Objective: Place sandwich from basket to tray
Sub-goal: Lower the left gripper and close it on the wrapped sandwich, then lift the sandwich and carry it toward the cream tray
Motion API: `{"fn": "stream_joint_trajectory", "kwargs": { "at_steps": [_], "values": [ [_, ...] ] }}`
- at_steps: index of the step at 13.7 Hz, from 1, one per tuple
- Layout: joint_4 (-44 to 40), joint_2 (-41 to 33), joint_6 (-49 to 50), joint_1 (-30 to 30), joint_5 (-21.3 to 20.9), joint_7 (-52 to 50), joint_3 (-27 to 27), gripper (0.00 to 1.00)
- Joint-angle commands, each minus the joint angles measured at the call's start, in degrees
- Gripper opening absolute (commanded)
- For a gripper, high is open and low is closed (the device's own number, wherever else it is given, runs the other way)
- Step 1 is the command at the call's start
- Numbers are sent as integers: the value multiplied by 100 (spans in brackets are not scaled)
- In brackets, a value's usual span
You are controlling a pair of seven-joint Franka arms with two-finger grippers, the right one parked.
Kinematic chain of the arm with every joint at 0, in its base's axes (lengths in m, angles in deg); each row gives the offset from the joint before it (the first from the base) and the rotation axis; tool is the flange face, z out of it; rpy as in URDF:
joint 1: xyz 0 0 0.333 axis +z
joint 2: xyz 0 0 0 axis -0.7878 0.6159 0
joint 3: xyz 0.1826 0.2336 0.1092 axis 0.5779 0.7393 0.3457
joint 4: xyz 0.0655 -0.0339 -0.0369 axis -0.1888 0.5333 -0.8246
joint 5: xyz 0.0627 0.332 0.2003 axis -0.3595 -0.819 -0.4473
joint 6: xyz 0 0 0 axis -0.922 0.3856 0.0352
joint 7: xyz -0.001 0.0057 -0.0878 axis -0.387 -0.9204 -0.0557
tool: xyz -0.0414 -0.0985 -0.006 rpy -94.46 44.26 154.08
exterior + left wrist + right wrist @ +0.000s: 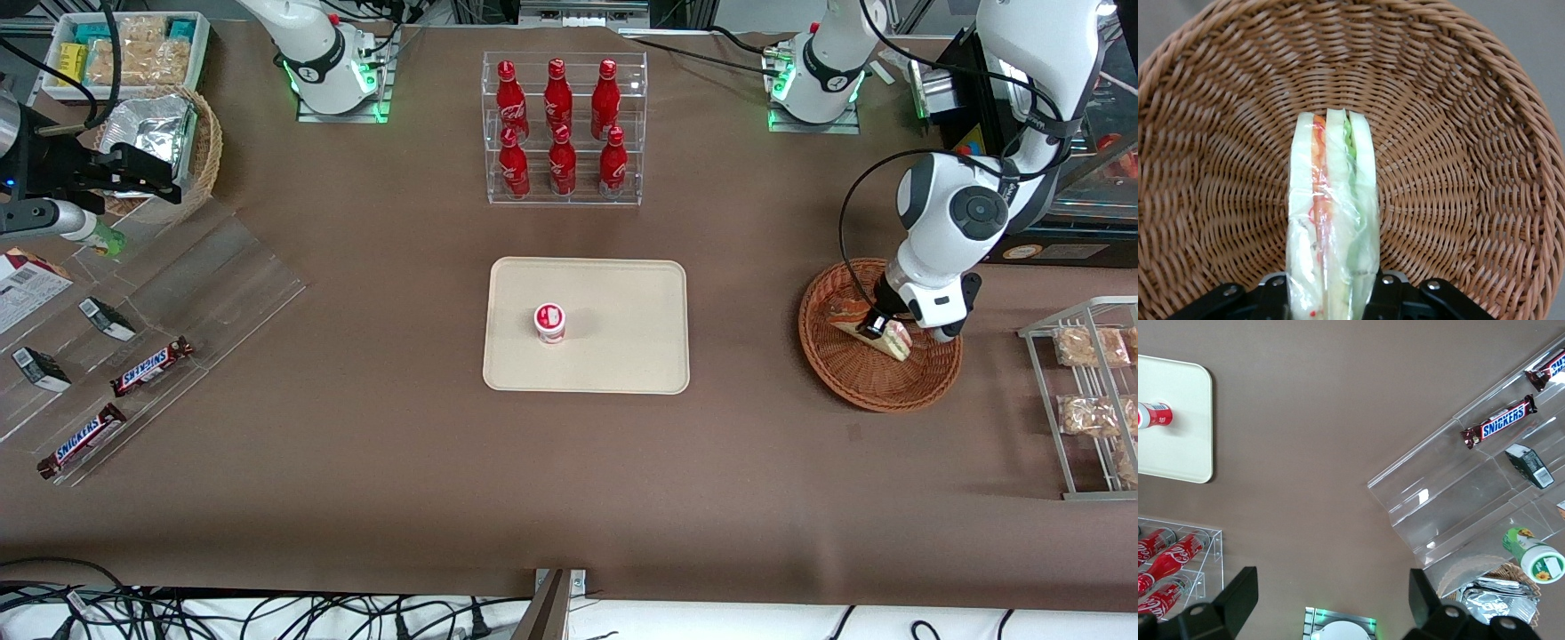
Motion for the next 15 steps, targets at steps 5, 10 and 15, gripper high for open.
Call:
{"fn": "stream_joint_trajectory", "kwargs": {
  "at_steps": [5, 10, 15],
  "values": [
    [-714, -541, 1736, 9, -227, 7, -232, 0],
    [-2445, -523, 4014, -43, 475, 541, -549, 0],
    [-4001, -435, 5790, -96, 881, 1789, -821, 0]
  ]
}}
